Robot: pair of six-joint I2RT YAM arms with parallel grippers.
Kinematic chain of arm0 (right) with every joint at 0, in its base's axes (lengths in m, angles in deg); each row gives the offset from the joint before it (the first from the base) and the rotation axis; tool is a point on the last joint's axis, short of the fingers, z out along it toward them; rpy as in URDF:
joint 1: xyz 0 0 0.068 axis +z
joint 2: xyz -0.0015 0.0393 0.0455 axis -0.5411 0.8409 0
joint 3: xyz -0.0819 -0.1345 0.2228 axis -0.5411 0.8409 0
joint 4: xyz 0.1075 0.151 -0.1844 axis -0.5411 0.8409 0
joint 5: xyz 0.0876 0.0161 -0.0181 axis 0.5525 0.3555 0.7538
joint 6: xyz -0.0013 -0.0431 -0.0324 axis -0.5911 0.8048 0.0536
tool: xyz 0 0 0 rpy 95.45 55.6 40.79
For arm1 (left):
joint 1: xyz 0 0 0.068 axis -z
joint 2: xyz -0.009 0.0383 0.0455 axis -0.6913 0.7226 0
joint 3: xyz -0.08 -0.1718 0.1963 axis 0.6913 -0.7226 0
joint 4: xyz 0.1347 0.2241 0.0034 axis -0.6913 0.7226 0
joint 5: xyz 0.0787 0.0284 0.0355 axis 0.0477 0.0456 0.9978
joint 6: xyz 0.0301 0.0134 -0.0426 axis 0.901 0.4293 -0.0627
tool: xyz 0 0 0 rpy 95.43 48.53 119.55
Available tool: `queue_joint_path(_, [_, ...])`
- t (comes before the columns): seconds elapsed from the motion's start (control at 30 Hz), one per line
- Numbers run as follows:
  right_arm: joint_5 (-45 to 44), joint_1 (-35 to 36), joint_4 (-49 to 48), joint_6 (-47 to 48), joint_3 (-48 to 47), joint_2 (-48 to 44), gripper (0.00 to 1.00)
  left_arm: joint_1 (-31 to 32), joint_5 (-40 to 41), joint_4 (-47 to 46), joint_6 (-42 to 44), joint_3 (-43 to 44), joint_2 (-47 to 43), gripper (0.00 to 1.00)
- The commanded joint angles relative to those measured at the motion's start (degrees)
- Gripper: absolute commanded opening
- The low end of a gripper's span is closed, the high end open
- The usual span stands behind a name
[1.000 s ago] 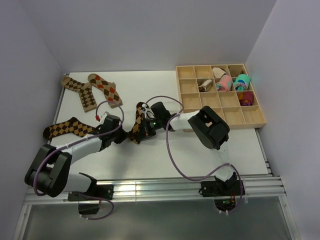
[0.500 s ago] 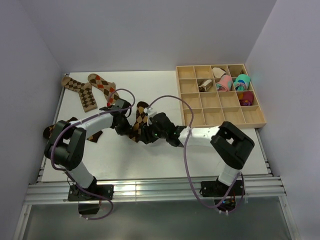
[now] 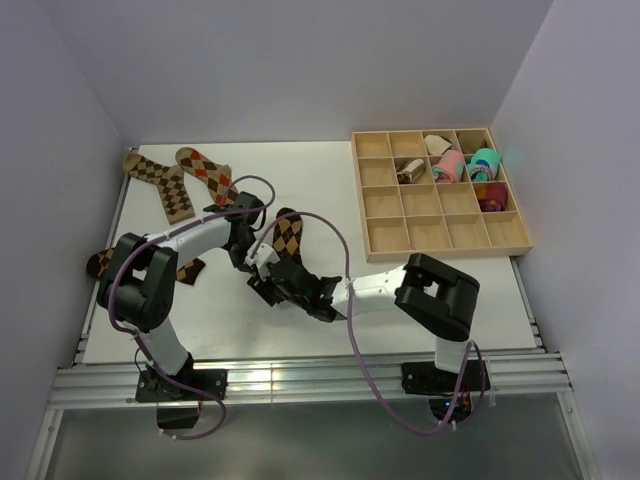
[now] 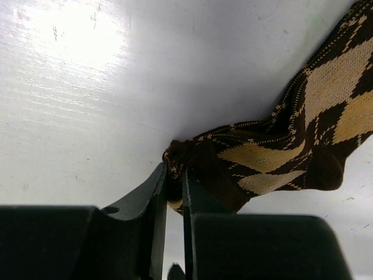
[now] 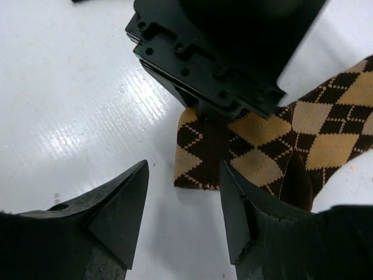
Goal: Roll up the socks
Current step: Roll the sock at the center of the board.
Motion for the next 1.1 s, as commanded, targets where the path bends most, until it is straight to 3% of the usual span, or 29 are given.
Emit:
queue_joint_path(0.0, [-4.51, 1.14, -1.9, 4.93, -3.54, 2.55, 0.59, 0.17, -0.84, 2.92, 1.86, 1.05, 1.37, 0.13])
queue_joint_path(0.5, [-5.65, 2.03, 6.71, 1.34, -10.13, 12.49, 0.47, 0.26, -1.46, 2.13, 2.13, 0.7, 1.28, 0.13])
queue_joint_path(0.63, [-5.05, 1.67, 9.88, -0.33, -10.76, 13.11, 0.29, 0.26, -1.37, 2.13, 1.95, 0.96, 1.11, 0.13])
queue_joint_path(0.67, [-4.43, 1.5, 9.96, -2.08, -10.4, 12.5, 0.16, 0.26, -1.46, 1.96, 1.87, 0.96, 0.67, 0.13])
queue_joint_path(0.77, [0.22, 0.1, 11.28, -5.42, -9.87, 11.7, 0.0, 0.26, -1.11, 1.26, 1.17, 0.96, -0.9, 0.16])
queue_joint_path(1.07, [25.0, -10.17, 10.5, -18.95, -7.94, 9.51, 0.0, 0.08, 3.19, -4.89, -6.3, -3.34, -12.94, 0.42])
